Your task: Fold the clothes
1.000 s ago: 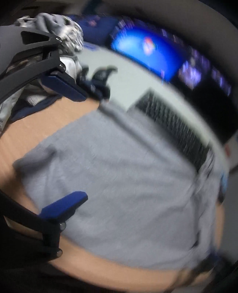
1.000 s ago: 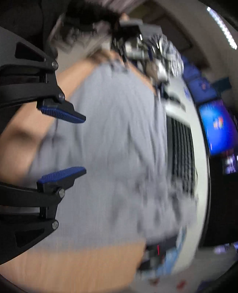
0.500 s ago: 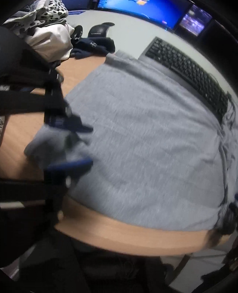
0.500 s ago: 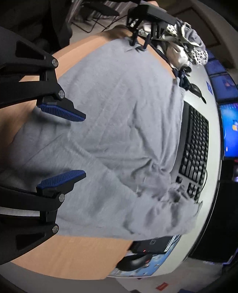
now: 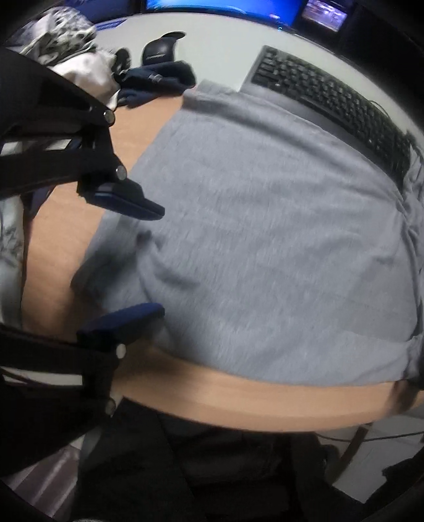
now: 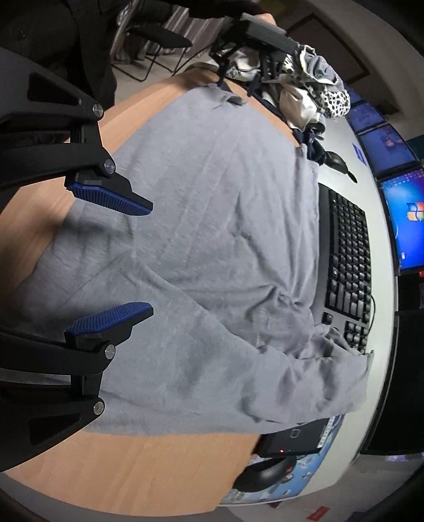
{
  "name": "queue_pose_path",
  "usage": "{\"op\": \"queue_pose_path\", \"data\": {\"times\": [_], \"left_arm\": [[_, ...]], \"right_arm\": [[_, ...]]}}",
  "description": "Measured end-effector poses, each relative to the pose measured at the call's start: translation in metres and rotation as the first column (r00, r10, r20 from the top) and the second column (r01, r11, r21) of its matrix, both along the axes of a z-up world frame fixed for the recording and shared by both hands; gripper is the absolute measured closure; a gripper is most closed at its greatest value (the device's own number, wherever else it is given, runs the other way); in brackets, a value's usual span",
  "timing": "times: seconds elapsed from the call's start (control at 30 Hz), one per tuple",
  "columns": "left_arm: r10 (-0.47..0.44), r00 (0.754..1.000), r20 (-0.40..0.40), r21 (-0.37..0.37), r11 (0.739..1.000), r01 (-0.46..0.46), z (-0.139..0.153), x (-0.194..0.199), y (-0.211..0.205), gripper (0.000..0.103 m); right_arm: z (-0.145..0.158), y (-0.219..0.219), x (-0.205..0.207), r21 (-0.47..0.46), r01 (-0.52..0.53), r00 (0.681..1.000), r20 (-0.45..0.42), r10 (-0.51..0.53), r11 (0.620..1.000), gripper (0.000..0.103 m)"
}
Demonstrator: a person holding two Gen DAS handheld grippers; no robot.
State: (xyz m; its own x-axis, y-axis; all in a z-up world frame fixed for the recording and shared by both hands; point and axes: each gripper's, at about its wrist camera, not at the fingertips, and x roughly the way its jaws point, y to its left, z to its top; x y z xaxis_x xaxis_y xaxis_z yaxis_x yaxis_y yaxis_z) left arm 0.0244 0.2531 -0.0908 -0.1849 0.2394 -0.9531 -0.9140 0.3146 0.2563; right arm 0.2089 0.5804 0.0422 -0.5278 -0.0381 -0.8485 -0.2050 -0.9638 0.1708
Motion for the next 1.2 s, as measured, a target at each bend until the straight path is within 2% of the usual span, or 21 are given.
{"op": "queue_pose_path", "data": {"times": [0.07,0.1,0.13,0.2,0.27,0.4,0.53,0.6,0.67,0.8,0.9,0.97,1.0,1.03,1.07,1.13,1.17,1.2], "left_arm": [[0.02,1.0,0.006,-0.028,0.999,-0.02,-0.004,-0.005,0.006,0.049],[0.017,1.0,-0.005,-0.035,0.999,-0.017,-0.008,-0.005,0.008,0.055],[0.012,1.0,-0.001,-0.055,0.998,-0.012,-0.011,-0.005,0.009,0.069],[0.002,1.0,0.007,-0.096,0.995,-0.001,-0.019,-0.004,0.01,0.087],[-0.032,0.999,0.008,-0.131,0.991,0.033,-0.024,0.003,0.005,0.099],[-0.037,0.999,-0.024,-0.106,0.994,0.034,-0.024,0.012,-0.004,0.099],[0.089,0.995,-0.05,-0.055,0.994,-0.092,-0.02,0.003,-0.011,0.099],[0.177,0.979,-0.098,-0.009,0.984,-0.179,-0.02,-0.005,-0.012,0.099],[0.285,0.947,-0.151,0.04,0.959,-0.282,-0.02,-0.018,-0.013,0.099],[0.429,0.892,-0.143,0.06,0.903,-0.425,-0.023,-0.024,-0.022,0.099],[0.462,0.871,-0.167,0.034,0.886,-0.463,-0.033,-0.02,-0.033,0.094],[0.469,0.85,-0.239,0.045,0.88,-0.472,-0.036,-0.02,-0.039,0.085],[0.498,0.81,-0.31,0.077,0.862,-0.501,-0.034,-0.024,-0.042,0.057],[0.553,0.73,-0.401,0.131,0.823,-0.552,-0.029,-0.033,-0.046,0.031],[0.594,0.651,-0.472,0.19,0.79,-0.583,-0.022,-0.04,-0.048,0.027],[0.663,0.512,-0.546,0.316,0.729,-0.607,-0.001,-0.046,-0.054,0.029],[0.703,0.47,-0.535,0.387,0.698,-0.603,0.013,-0.043,-0.056,0.029],[0.74,0.468,-0.484,0.449,0.668,-0.593,0.026,-0.041,-0.053,0.028]], "right_arm": [[-0.002,0.0,0.001,-0.005,0.002,1.0,0.004,-0.002,1.0,0.046],[-0.003,-0.001,0.002,-0.007,0.002,1.0,0.006,-0.002,1.0,0.046],[-0.003,-0.001,0.002,-0.009,0.004,1.0,0.008,-0.004,1.0,0.046],[-0.004,-0.001,0.003,-0.012,0.006,1.0,0.012,-0.006,1.0,0.046],[-0.003,-0.001,0.004,-0.007,0.005,1.0,0.014,-0.004,1.0,0.046],[0.001,0.0,0.004,-0.006,0.006,1.0,0.009,-0.006,1.0,0.046],[0.001,0.005,0.0,0.001,0.024,1.0,0.01,-0.024,1.0,0.046],[0.001,0.008,-0.002,0.001,0.035,0.999,0.007,-0.035,0.999,0.046],[0.002,0.012,-0.005,-0.001,0.057,0.998,-0.008,-0.057,0.998,0.046],[0.005,0.024,-0.007,-0.005,0.103,0.994,-0.026,-0.103,0.995,0.046],[-0.003,0.035,-0.007,-0.023,0.124,0.992,-0.012,-0.124,0.992,0.046],[-0.013,0.04,-0.005,-0.022,0.135,0.991,0.02,-0.135,0.991,0.046],[-0.016,0.042,-0.002,0.001,0.148,0.988,0.037,-0.148,0.989,0.046],[-0.013,0.046,0.005,0.014,0.174,0.984,0.027,-0.174,0.985,0.046],[-0.01,0.05,0.013,0.028,0.2,0.98,0.016,-0.2,0.979,0.046],[0.002,0.057,0.033,0.026,0.254,0.967,-0.038,-0.253,0.967,0.046],[0.01,0.059,0.045,0.01,0.277,0.958,-0.079,-0.275,0.961,0.046],[0.02,0.057,0.058,-0.022,0.275,0.952,-0.13,-0.276,0.961,0.046]]}}
